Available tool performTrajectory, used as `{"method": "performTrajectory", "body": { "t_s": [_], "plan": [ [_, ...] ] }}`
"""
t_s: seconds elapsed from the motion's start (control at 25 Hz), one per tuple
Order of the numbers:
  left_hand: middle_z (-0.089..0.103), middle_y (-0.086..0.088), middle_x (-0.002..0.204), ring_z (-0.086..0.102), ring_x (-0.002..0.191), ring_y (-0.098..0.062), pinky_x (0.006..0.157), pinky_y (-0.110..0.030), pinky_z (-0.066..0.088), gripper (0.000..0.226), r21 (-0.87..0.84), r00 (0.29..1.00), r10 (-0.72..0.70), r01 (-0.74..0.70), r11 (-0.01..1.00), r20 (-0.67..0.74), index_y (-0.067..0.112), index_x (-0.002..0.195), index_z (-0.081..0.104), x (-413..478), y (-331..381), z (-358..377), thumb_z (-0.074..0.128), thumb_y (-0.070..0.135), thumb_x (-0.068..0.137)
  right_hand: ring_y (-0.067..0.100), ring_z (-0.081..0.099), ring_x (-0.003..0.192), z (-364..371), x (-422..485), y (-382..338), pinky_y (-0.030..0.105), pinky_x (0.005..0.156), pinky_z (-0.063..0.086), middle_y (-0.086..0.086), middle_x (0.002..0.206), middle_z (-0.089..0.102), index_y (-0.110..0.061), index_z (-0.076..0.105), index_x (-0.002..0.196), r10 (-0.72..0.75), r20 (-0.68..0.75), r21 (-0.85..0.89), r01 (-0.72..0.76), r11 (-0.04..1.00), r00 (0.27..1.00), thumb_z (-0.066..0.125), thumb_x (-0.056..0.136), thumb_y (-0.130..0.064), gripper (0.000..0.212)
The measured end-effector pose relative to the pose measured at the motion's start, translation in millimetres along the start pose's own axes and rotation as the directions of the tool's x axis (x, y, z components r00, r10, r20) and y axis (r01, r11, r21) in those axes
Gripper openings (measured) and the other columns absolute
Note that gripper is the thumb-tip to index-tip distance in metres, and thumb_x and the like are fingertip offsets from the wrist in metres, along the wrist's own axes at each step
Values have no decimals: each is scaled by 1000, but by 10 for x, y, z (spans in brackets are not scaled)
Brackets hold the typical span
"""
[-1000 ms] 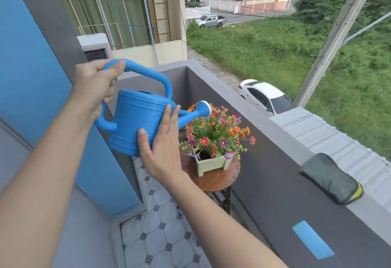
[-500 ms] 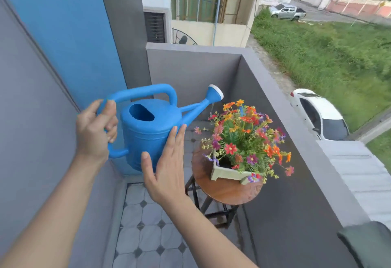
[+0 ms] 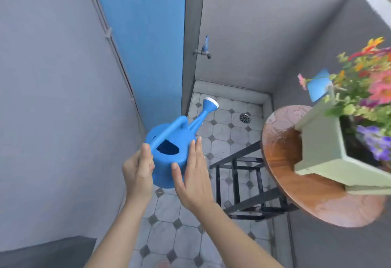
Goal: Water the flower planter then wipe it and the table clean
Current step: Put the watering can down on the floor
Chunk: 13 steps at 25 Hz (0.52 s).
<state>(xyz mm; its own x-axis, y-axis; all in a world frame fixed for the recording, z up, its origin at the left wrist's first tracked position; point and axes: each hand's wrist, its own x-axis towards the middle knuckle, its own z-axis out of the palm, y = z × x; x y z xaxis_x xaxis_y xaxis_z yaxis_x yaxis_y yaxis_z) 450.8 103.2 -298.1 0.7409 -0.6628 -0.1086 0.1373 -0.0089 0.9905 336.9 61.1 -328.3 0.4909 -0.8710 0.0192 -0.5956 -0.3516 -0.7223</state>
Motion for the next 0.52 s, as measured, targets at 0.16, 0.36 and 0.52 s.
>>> {"method": "performTrajectory", "body": {
  "t_s": [0.16,0.36,0.52],
  "plan": [
    [23,-6,54,21,44,-11,40,-21,18,56,-43,994,-74,71,997,-83,3,56,28,219,-1437,-139,51,52,72,9,-13,147,948,83,1010,28,120,-1,-2,156,-17,-11,-2,152,1,141,-119,16,993,990,11,85,-67,88],
    [24,-15,55,22,52,-21,44,-26,21,51,-85,982,-123,111,990,-144,-4,54,31,479,-3179,-190,49,43,67,10,-11,146,1971,205,2284,30,121,0,-6,153,-18,-13,-7,150,-10,239,-250,71,966,971,10,87,-66,84],
    [28,-29,52,22,52,-43,47,-47,19,40,-68,973,-128,117,991,-190,1,50,27,712,-4318,-148,42,37,61,7,-15,143,2618,316,3104,26,118,-6,-5,152,-20,-16,-13,147,-23,246,-294,97,951,969,20,91,-55,75]
  ]
}}
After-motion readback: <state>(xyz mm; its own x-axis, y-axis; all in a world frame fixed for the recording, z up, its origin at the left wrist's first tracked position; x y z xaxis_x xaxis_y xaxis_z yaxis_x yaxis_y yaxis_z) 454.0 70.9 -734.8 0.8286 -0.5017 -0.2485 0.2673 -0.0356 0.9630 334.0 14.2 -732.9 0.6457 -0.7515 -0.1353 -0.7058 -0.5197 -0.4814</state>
